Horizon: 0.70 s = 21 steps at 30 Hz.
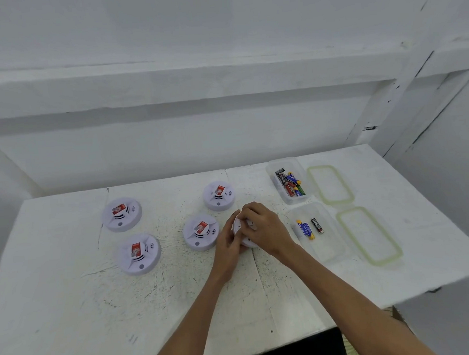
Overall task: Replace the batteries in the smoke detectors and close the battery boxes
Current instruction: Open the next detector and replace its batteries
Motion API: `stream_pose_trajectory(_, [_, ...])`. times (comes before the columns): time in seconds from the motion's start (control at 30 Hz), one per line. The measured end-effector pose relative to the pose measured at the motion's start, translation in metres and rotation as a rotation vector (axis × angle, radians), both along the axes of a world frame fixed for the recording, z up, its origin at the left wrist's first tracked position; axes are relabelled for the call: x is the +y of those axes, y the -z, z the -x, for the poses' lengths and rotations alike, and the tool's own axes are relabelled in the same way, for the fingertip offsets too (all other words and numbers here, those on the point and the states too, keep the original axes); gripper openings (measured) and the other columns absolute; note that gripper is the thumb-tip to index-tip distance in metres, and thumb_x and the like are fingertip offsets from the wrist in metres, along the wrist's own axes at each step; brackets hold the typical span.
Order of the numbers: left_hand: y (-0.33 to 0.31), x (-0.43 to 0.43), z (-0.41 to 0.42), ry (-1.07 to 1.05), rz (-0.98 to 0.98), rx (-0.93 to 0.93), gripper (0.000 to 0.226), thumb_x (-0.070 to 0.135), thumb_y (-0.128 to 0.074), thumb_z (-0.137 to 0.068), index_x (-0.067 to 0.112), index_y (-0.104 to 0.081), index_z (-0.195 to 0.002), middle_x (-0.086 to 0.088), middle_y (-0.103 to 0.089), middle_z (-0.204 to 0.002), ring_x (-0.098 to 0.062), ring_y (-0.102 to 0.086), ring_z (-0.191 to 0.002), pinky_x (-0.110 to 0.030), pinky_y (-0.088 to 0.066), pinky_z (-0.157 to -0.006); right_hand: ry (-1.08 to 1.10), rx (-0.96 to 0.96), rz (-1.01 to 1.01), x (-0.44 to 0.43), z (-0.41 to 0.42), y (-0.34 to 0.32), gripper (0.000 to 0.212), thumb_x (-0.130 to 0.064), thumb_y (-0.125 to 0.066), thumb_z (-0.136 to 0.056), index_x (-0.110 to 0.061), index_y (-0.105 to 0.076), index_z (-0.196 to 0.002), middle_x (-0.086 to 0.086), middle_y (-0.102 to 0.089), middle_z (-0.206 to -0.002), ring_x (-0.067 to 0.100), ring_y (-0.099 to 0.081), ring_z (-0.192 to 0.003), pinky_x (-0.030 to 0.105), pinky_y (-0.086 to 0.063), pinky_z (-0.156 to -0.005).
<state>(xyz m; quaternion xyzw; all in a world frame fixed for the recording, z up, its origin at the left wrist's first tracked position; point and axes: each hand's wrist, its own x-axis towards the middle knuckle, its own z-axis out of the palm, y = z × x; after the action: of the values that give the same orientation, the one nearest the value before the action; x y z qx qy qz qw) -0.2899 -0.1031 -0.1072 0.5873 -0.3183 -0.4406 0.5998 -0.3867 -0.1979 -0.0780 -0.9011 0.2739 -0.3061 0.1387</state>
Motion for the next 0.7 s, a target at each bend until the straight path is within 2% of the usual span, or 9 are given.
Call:
stream_pose_trajectory(0.07, [0.001, 0.000, 0.000, 0.012, 0.006, 0.008, 0.044, 0.011, -0.046, -0.110, 0.039, -0.048, -0.143, 0.007, -0.063, -0.139, -0.010, -0.067, -0.122, -0.028, -0.061, -0.084, 0.058, -0.006, -0.067, -0.001, 0.001, 0.007, 0.007, -0.013, -0.069, -0.085, -0.012, -0.068, -0.091, -0.001, -0.061, -0.098, 0.014, -0.057, -0.085, 0.026, -0.051, -0.066])
stream_pose_trajectory(0.17, [0.004, 0.000, -0.001, 0.014, 0.001, 0.022, 0.044, 0.011, -0.046, -0.110, 0.032, -0.048, -0.149, 0.002, -0.063, -0.142, -0.015, -0.066, -0.124, -0.034, -0.062, -0.088, 0.085, -0.031, -0.119, 0.002, 0.001, 0.011, 0.006, -0.018, -0.070, -0.089, -0.015, -0.070, -0.095, -0.004, -0.061, -0.100, 0.014, -0.052, -0.098, 0.018, -0.043, -0.078])
stream_pose_trajectory(0.33, [0.003, -0.002, -0.001, 0.007, 0.006, 0.023, 0.040, 0.013, -0.046, -0.110, 0.027, -0.052, -0.148, 0.007, -0.066, -0.138, -0.013, -0.067, -0.123, -0.037, -0.062, -0.090, 0.255, -0.061, -0.269, 0.005, -0.004, 0.017, 0.016, -0.034, -0.067, -0.088, -0.028, -0.066, -0.103, -0.012, -0.058, -0.114, 0.014, -0.044, -0.114, 0.037, -0.042, -0.090])
stream_pose_trajectory(0.43, [0.001, -0.001, -0.001, 0.006, -0.013, 0.068, 0.039, 0.014, -0.045, -0.111, 0.037, -0.053, -0.142, 0.015, -0.067, -0.134, -0.009, -0.067, -0.121, -0.033, -0.061, -0.088, 0.393, -0.062, -0.511, 0.006, -0.010, 0.012, 0.039, -0.044, -0.069, -0.083, -0.030, -0.054, -0.116, -0.012, -0.054, -0.119, 0.011, -0.045, -0.113, 0.035, -0.041, -0.094])
stream_pose_trajectory(0.5, [0.002, -0.001, -0.002, 0.005, -0.030, 0.083, 0.040, 0.015, -0.045, -0.110, 0.036, -0.052, -0.143, 0.014, -0.065, -0.136, -0.008, -0.067, -0.121, -0.032, -0.061, -0.087, 0.420, -0.098, -0.698, 0.005, -0.011, 0.006, 0.051, -0.045, -0.073, -0.081, -0.026, -0.053, -0.123, -0.008, -0.057, -0.121, 0.010, -0.054, -0.110, 0.022, -0.046, -0.088])
stream_pose_trajectory(0.57, [0.007, -0.002, -0.003, 0.008, -0.030, 0.089, 0.041, 0.017, -0.045, -0.111, 0.033, -0.049, -0.148, 0.009, -0.063, -0.142, -0.010, -0.066, -0.124, -0.034, -0.061, -0.090, 0.413, -0.095, -0.795, 0.002, -0.009, 0.002, 0.051, -0.041, -0.076, -0.081, -0.021, -0.057, -0.124, -0.007, -0.063, -0.113, 0.007, -0.061, -0.098, 0.005, -0.044, -0.072])
stream_pose_trajectory(0.63, [0.011, -0.003, -0.004, 0.016, -0.028, 0.100, 0.043, 0.019, -0.044, -0.111, 0.031, -0.047, -0.152, 0.005, -0.060, -0.146, -0.014, -0.064, -0.128, -0.039, -0.060, -0.094, 0.406, -0.080, -0.827, -0.002, -0.007, 0.000, 0.047, -0.039, -0.078, -0.080, -0.021, -0.062, -0.121, -0.009, -0.065, -0.106, 0.001, -0.061, -0.089, 0.004, -0.041, -0.064])
stream_pose_trajectory(0.7, [0.012, -0.004, -0.004, 0.027, -0.031, 0.103, 0.043, 0.021, -0.044, -0.111, 0.032, -0.046, -0.153, 0.005, -0.059, -0.147, -0.016, -0.063, -0.130, -0.041, -0.060, -0.096, 0.402, -0.105, -0.869, -0.005, -0.006, 0.000, 0.044, -0.037, -0.079, -0.078, -0.023, -0.065, -0.117, -0.010, -0.067, -0.105, -0.003, -0.061, -0.085, 0.005, -0.042, -0.065])
